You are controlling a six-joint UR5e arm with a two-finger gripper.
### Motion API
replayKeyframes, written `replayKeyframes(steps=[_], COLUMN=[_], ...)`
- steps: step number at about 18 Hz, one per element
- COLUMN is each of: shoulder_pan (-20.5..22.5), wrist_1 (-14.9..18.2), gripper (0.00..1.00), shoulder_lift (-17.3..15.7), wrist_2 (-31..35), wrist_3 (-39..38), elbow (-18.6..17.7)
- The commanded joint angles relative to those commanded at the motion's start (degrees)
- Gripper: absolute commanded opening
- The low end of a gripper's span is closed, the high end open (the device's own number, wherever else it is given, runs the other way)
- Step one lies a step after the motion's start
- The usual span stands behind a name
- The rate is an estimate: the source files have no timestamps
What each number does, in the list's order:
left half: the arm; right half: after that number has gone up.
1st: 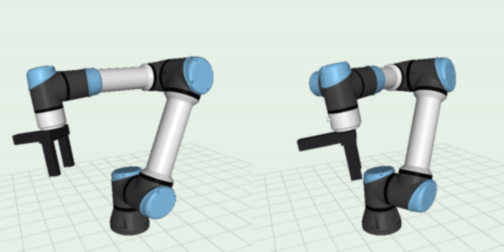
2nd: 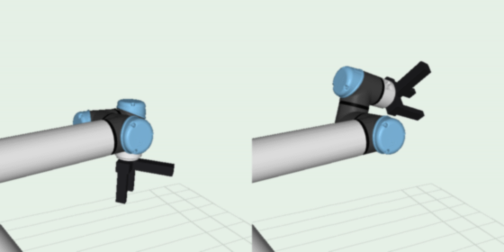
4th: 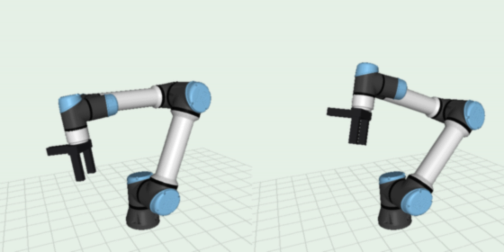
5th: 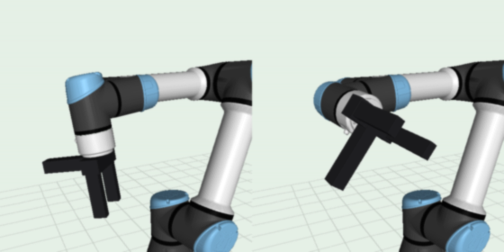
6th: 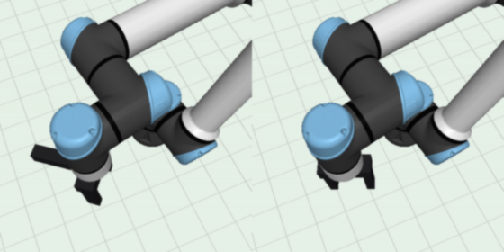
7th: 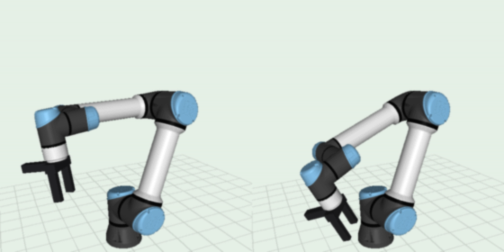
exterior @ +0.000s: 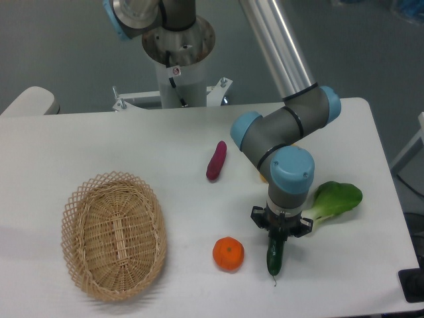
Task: Pick up the cucumber from the table
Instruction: 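Lower the gripper around the cucumber and close the fingers on it, then lift the grasped cucumber up off the table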
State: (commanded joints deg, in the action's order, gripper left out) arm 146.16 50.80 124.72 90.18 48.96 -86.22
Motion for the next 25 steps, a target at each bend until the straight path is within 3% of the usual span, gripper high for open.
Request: replayKeyframes(steps=[7,11,17,25], shoulder_pan=[0.44,1.66,8.43,11.42], wrist_1=[1.31,4.21,10.8,13.01], gripper=[0.21,0.21,0.21,0.21], shoulder_lift=[-5.44,-8.61,-13.36,-14.68], wrist_2=[0.44,0.7,0.79,0.79], wrist_3=[7.9,15.71,29.86,35.77], elbow=[0.62,1.58,1.58,1.58])
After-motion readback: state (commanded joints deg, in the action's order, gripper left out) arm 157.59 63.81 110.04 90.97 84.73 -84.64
